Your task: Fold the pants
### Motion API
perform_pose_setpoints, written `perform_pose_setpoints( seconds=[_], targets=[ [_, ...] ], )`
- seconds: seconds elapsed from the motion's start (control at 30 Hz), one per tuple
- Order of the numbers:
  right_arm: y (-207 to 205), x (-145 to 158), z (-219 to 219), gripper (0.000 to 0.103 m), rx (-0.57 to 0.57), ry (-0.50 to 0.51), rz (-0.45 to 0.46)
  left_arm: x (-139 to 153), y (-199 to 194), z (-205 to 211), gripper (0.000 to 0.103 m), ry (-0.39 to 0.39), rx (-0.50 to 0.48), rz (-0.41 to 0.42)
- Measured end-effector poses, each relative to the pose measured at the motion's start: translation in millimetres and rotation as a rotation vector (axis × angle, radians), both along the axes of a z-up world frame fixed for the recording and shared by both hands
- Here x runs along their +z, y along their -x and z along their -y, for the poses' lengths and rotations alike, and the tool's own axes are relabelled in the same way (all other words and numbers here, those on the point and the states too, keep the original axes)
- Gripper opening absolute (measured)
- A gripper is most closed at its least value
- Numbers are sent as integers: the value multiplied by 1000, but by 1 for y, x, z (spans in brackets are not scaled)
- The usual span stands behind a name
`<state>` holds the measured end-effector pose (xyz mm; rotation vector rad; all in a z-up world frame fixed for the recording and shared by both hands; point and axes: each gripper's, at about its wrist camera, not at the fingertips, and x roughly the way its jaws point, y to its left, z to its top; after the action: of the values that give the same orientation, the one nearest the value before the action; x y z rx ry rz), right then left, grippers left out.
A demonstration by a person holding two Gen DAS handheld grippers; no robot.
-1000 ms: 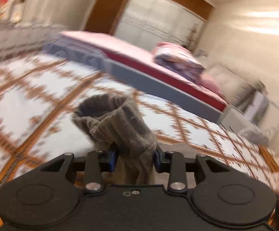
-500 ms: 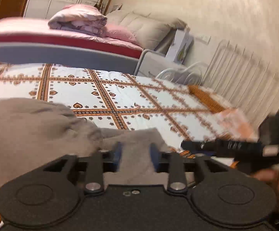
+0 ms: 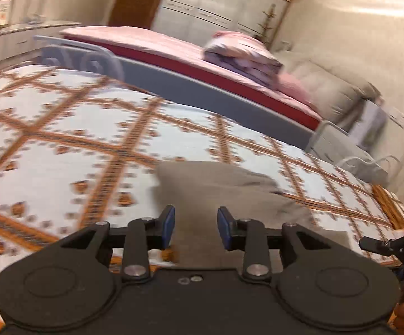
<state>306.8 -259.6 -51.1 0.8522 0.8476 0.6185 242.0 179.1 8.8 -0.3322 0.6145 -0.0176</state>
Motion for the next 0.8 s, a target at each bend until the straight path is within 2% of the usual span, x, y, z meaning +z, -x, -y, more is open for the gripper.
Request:
perform_pose_setpoints(
  seconds=[0.2, 0.3, 0.53, 0.7, 0.73, 0.77, 0.8],
  targets=[
    [-20, -16, -35, 68, 19, -64, -106, -5, 17, -41, 25, -36, 53, -49],
    [-24, -27, -41, 75, -13, -84, -144, -10, 24, -61, 24, -36, 92, -59],
    [-39, -39, -54, 77, -34, -143, -181, -15, 30, -94, 24, 6, 175, -65],
    [-62, -44, -73, 77, -41, -154, -255, -13, 30, -101, 25, 26, 186, -50],
    [-67, -43, -76, 74, -34, -136, -256, -14, 30, -101, 25, 27, 183, -51],
    [-70, -39, -80, 42, -25, -108, -241, -14, 29, -100, 25, 29, 180, -52],
    [-71, -34, -84, 42, -5, -60, -215, -14, 29, -100, 25, 30, 178, -51]
  ],
)
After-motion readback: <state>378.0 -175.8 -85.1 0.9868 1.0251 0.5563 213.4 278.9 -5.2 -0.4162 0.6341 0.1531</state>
